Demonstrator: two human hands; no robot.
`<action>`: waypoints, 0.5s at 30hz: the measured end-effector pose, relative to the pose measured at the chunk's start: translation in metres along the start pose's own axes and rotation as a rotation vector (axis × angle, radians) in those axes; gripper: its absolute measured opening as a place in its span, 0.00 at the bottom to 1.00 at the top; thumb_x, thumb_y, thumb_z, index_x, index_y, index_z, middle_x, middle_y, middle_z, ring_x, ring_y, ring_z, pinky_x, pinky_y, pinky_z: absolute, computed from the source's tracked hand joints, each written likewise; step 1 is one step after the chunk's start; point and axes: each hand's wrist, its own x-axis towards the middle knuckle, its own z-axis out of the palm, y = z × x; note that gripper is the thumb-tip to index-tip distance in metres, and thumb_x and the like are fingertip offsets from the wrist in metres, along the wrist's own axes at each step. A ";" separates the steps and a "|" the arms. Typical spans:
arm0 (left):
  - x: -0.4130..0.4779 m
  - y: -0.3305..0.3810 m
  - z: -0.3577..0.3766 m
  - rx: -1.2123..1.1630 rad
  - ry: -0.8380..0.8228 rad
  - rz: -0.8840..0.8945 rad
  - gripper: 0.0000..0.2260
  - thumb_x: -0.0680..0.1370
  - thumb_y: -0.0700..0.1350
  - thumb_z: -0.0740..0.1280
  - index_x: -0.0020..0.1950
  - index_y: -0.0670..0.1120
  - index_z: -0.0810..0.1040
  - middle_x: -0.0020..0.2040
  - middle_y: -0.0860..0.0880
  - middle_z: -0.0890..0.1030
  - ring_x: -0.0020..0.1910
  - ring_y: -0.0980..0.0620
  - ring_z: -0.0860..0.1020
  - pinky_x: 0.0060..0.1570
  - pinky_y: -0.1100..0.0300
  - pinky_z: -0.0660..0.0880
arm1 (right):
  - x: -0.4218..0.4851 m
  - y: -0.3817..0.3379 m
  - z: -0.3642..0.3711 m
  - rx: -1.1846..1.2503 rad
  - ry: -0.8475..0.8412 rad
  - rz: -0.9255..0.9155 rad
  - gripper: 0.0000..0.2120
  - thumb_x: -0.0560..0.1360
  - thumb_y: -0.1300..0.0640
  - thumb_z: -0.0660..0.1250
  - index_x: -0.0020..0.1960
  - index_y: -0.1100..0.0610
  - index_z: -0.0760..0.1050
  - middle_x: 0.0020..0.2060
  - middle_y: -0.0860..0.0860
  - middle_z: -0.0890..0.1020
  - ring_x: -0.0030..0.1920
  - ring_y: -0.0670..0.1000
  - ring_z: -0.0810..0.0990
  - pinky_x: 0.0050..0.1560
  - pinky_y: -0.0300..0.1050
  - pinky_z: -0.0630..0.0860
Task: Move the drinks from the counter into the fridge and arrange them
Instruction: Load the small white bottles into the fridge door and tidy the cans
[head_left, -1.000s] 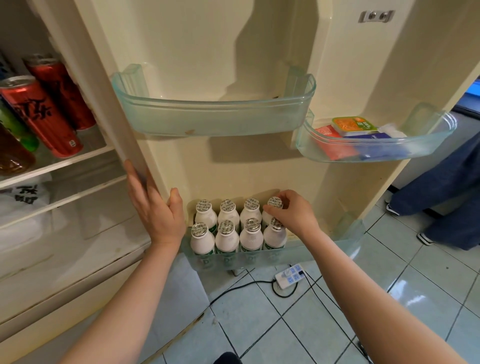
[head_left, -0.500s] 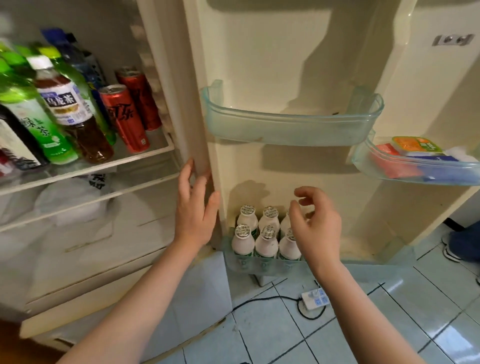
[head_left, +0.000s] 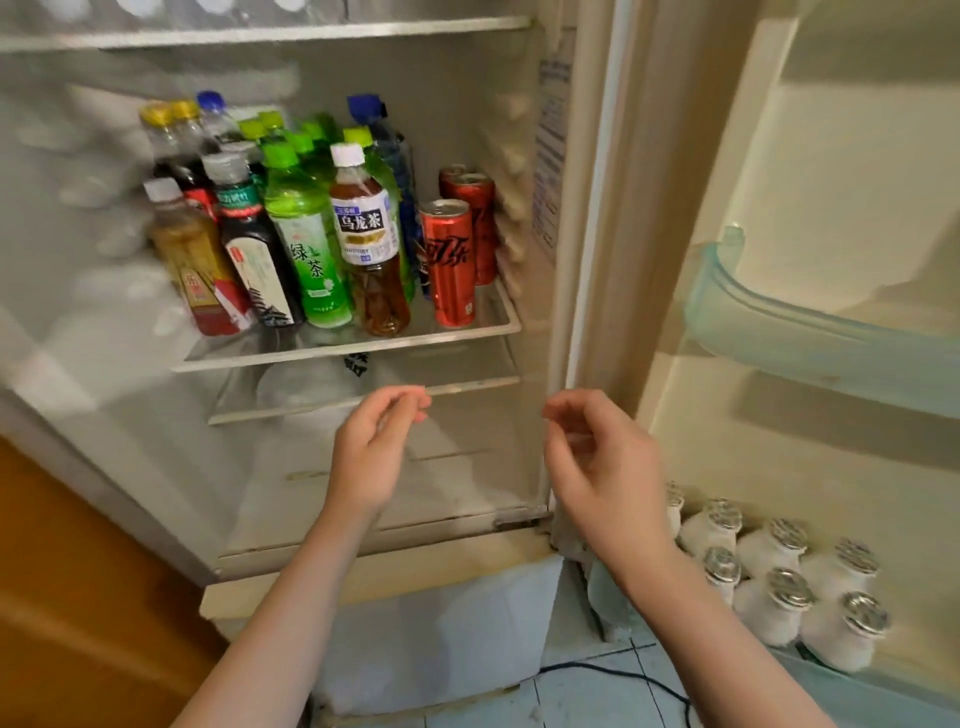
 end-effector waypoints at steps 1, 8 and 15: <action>0.006 -0.001 -0.008 -0.016 0.027 -0.018 0.10 0.81 0.41 0.61 0.46 0.52 0.79 0.44 0.56 0.83 0.44 0.59 0.80 0.45 0.67 0.74 | 0.007 -0.006 0.008 -0.009 -0.010 -0.034 0.08 0.74 0.60 0.65 0.51 0.52 0.77 0.43 0.42 0.81 0.43 0.42 0.80 0.45 0.43 0.78; 0.061 0.007 -0.043 -0.047 0.057 -0.025 0.09 0.81 0.44 0.61 0.47 0.54 0.79 0.43 0.57 0.84 0.43 0.61 0.80 0.47 0.60 0.74 | 0.074 -0.024 0.067 -0.164 -0.100 -0.098 0.12 0.73 0.61 0.67 0.57 0.55 0.76 0.50 0.47 0.81 0.46 0.45 0.78 0.46 0.39 0.74; 0.110 0.020 -0.056 -0.048 -0.056 0.089 0.09 0.81 0.43 0.61 0.50 0.55 0.79 0.47 0.60 0.83 0.47 0.61 0.81 0.48 0.64 0.74 | 0.148 -0.019 0.109 -0.259 0.004 -0.010 0.26 0.74 0.54 0.68 0.69 0.56 0.65 0.65 0.52 0.73 0.63 0.51 0.74 0.59 0.48 0.73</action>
